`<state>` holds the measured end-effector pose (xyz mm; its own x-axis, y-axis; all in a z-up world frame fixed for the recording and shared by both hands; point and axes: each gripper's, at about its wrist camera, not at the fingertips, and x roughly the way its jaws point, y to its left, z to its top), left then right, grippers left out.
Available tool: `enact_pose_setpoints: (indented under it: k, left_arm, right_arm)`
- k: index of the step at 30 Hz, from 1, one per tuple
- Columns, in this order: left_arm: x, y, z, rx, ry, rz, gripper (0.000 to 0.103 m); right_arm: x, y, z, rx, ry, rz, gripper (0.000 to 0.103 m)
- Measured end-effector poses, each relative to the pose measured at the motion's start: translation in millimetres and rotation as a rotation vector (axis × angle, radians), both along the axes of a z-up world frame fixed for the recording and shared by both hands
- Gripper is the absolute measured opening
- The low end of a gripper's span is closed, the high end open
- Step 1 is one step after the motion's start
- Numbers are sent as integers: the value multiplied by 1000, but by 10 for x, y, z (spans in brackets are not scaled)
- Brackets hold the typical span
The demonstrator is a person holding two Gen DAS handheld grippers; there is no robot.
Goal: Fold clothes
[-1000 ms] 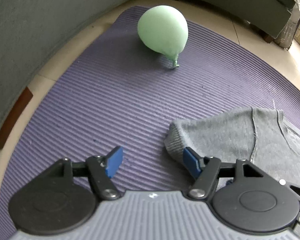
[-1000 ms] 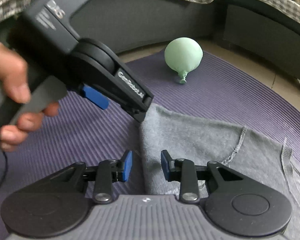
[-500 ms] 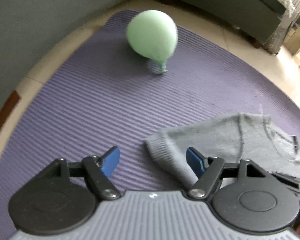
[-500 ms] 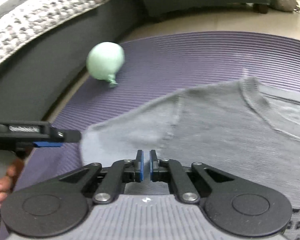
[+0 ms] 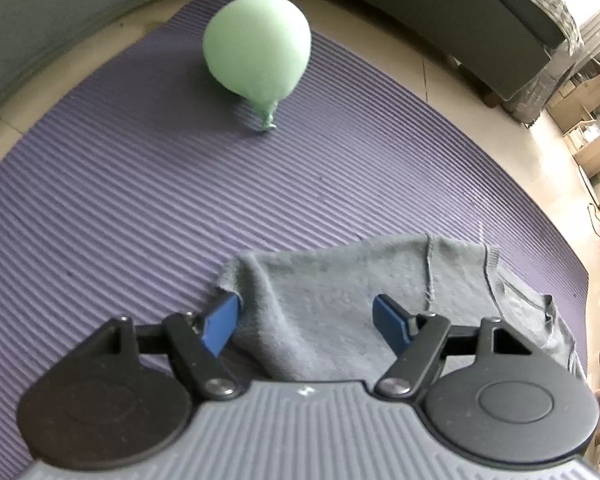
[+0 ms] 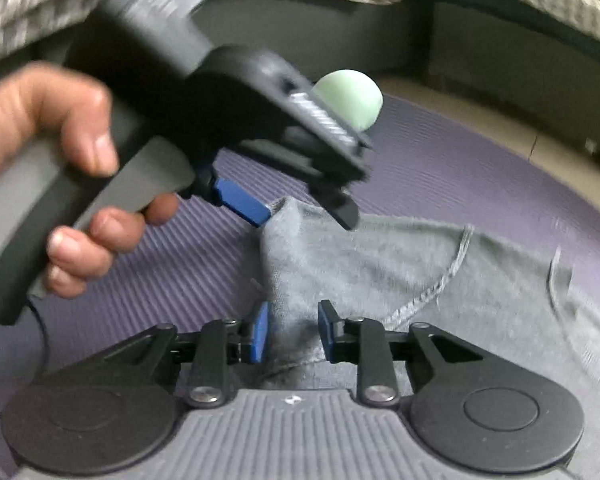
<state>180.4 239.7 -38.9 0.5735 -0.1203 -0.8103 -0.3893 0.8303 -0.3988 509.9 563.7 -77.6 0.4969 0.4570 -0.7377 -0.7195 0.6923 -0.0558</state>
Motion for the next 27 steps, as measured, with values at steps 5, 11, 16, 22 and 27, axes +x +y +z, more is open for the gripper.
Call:
enact_pose_setpoints:
  k: [5,11,16,22,27]
  left_arm:
    - [-10,48,53,15,-21,8,78]
    - [-78,204,119,7,-43,24,79]
    - [-32,158,32,-64,-33,-2,78]
    - [121,-79,12,-144,-52,-48,78]
    - [203,-190,28,-140,-44,-77,78]
  right_arm:
    - [53,37,-8,2,-9,-7,6]
    - [475,-664,30,344,260,-307,5]
    - [520,-953,-66,361,300,-377,8]
    - [423,-950,7,315,232,-374,29]
    - [338,-788,40,252,92,-278,30]
